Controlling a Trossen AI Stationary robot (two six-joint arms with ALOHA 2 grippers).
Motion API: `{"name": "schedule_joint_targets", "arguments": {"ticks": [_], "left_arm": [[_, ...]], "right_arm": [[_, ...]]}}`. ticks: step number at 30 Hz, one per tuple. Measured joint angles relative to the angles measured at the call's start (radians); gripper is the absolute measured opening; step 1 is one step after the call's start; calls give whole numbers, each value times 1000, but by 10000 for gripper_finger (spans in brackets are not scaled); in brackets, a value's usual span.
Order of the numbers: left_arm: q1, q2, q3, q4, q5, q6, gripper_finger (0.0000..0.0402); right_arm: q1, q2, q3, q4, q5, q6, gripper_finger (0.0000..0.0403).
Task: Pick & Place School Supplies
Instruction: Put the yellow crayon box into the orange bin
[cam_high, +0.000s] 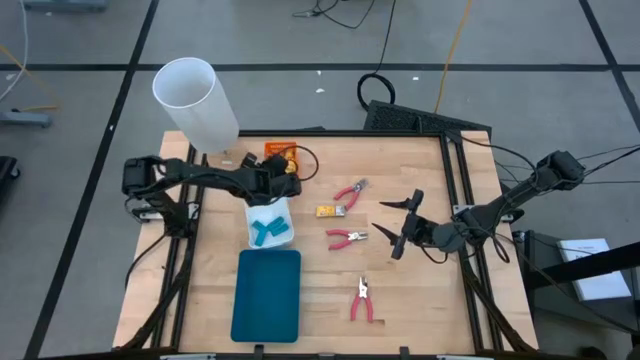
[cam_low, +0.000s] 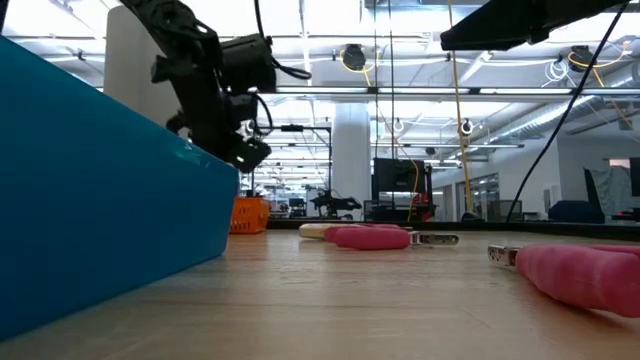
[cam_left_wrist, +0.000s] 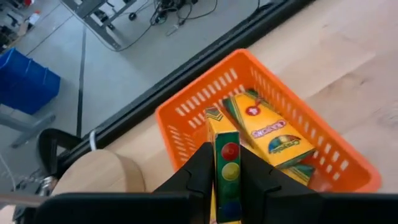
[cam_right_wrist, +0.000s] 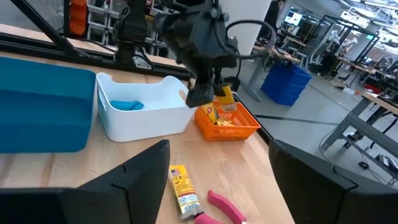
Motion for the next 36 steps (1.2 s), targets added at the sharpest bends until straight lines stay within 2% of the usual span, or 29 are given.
{"name": "schedule_joint_targets", "arguments": {"ticks": [5, 8, 19, 25, 27, 36], "left_arm": [[-1, 34, 0, 6, 4, 36, 51], [-1, 34, 0, 5, 29, 38, 70], [0, 26, 1, -7, 41, 35, 231], [-16, -19, 1, -1, 50, 31, 275], [-25, -51, 1, 0, 50, 31, 281], [-103, -251, 1, 106, 56, 17, 285]], "right_arm": [[-4, 0, 0, 0, -1, 1, 265], [-6, 0, 0, 0, -1, 3, 265], [-6, 0, 0, 1, -2, 12, 265], [-43, 43, 0, 3, -4, 63, 265], [-72, 76, 0, 3, -52, 80, 265], [-282, 318, 0, 103, -422, 191, 265]]}}
